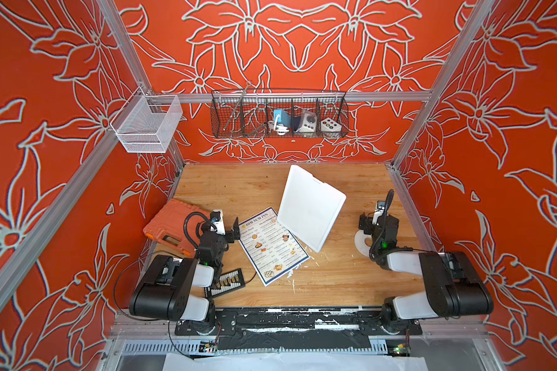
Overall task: Insert the menus into the narrow rack
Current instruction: Adjust the narrow rack at the center of the board.
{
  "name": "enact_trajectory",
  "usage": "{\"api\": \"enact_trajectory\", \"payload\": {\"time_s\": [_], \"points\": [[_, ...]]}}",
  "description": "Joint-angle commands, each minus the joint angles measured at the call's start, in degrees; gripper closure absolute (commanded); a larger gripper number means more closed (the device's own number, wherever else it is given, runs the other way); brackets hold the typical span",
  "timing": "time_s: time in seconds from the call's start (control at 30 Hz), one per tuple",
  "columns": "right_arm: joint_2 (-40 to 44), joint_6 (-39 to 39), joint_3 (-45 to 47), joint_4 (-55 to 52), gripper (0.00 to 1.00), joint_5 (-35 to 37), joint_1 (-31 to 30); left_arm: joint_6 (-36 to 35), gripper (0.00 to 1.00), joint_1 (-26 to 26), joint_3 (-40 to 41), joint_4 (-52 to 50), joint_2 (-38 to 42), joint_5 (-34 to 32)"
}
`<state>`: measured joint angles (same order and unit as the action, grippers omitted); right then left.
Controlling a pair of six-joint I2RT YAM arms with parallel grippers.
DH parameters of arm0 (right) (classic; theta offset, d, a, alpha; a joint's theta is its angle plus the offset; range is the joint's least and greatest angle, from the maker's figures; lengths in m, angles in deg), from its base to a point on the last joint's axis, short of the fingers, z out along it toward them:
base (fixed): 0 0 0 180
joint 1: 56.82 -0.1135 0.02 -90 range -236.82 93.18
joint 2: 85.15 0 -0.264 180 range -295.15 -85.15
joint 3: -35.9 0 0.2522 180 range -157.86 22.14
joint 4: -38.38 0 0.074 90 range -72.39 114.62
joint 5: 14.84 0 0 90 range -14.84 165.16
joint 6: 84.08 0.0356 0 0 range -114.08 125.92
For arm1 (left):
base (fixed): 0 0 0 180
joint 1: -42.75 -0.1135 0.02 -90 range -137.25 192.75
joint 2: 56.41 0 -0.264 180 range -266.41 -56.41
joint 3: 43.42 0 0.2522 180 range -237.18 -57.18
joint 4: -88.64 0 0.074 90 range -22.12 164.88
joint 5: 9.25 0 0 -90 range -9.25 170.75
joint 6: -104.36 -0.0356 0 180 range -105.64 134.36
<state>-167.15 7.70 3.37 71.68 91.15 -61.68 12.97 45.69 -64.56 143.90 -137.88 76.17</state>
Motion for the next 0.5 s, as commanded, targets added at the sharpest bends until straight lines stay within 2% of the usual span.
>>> {"api": "enact_trajectory", "payload": {"time_s": [0.0, 0.2, 0.27, 0.3, 0.33, 0.4, 0.47], "points": [[1.0, -0.9, 0.7, -0.2, 0.02, -0.5, 0.4, 1.0, 0.01, -0.3, 0.4, 0.4, 0.7, 0.4], [1.2, -1.1, 1.0, 0.5, 0.02, -0.3, 0.5, 0.8, 0.01, 0.1, 0.2, -0.1, 1.7, 0.3], [3.7, -0.3, 0.1, -4.1, 0.02, 0.7, 0.4, 0.1, 0.01, 0.9, -1.9, -6.2, 4.6, -0.7], [4.9, -1.0, 0.5, -2.9, 0.02, 0.8, 0.3, 0.4, 0.01, 2.0, -3.5, -10.9, 6.5, -3.3], [7.1, -0.3, 0.0, -6.2, 0.02, 3.6, -0.3, 1.8, 0.01, 3.3, -5.5, -17.2, 8.5, -7.0], [12.4, 4.4, -3.5, -19.9, 0.02, 8.1, -0.2, 5.3, 0.01, 5.2, -9.3, -28.6, 12.6, -12.0], [16.0, 8.5, -5.5, -27.6, 0.02, 9.4, -0.2, 7.9, 0.01, 7.1, -11.0, -34.7, 17.4, -14.0]]}}
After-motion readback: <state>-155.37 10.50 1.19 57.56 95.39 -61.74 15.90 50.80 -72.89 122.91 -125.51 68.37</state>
